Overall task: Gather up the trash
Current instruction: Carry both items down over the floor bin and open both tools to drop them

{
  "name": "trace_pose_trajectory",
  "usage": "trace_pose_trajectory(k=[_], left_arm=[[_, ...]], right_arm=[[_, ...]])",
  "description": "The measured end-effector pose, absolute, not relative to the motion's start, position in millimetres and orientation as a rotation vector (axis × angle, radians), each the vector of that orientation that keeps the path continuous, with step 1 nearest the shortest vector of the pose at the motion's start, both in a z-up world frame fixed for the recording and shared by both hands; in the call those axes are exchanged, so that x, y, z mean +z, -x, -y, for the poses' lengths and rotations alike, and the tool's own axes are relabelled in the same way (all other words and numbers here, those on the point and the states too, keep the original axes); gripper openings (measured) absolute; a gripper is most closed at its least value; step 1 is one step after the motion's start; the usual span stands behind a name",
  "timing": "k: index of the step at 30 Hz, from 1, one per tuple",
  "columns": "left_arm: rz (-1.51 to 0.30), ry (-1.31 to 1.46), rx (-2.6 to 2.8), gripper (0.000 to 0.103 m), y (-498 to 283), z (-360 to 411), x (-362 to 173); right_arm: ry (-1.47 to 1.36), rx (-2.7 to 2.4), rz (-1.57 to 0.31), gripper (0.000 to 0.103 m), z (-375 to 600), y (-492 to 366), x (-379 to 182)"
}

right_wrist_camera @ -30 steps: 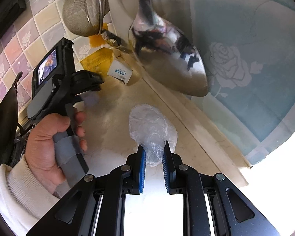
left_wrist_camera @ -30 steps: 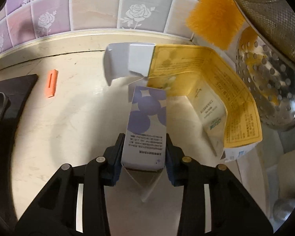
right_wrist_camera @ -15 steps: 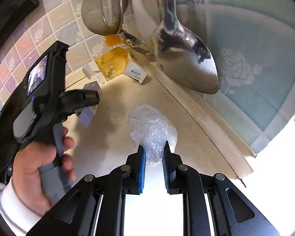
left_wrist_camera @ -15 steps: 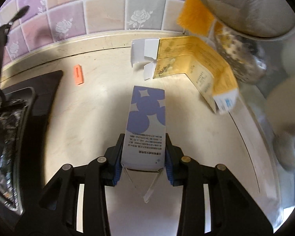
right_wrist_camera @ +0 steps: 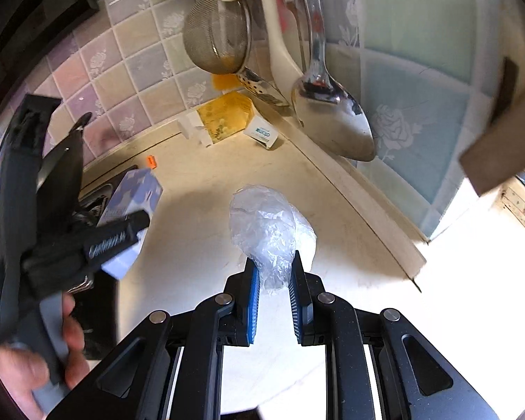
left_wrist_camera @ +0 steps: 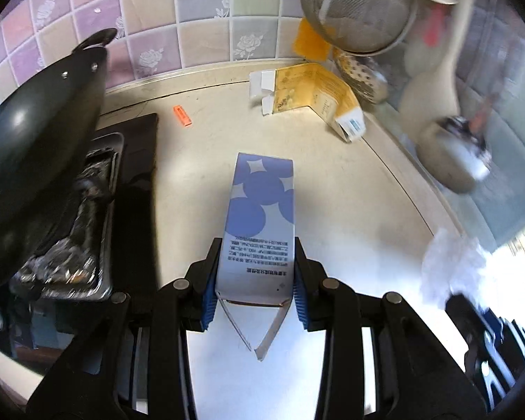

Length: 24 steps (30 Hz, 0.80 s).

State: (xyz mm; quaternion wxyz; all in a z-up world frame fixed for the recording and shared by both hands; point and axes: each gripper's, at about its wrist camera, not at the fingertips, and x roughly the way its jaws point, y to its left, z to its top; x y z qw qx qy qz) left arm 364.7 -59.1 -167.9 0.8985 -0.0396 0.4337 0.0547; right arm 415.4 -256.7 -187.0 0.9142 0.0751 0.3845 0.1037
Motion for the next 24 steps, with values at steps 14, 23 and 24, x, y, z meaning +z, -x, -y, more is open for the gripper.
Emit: trace_pose_trajectory(k=[14,23,24], left_arm=[[-0.887,0.058,0.009,0.032,-202.8,24.5,-156.7],[-0.939,0.034,-0.077,0.032,-96.7,-8.8,-191.2],[-0.948,0.024,-0.090,0.032,-86.4,-10.7,-197.2]], right_arm=[[-0.124,0.163,-0.767,0.015,209.5,-255.3,-166.1],[-0.091,0.156,-0.847,0.015,174.7,-145.0,-205.6],[-0.089,0.155,-0.863,0.015,172.1,-134.8,-213.5]])
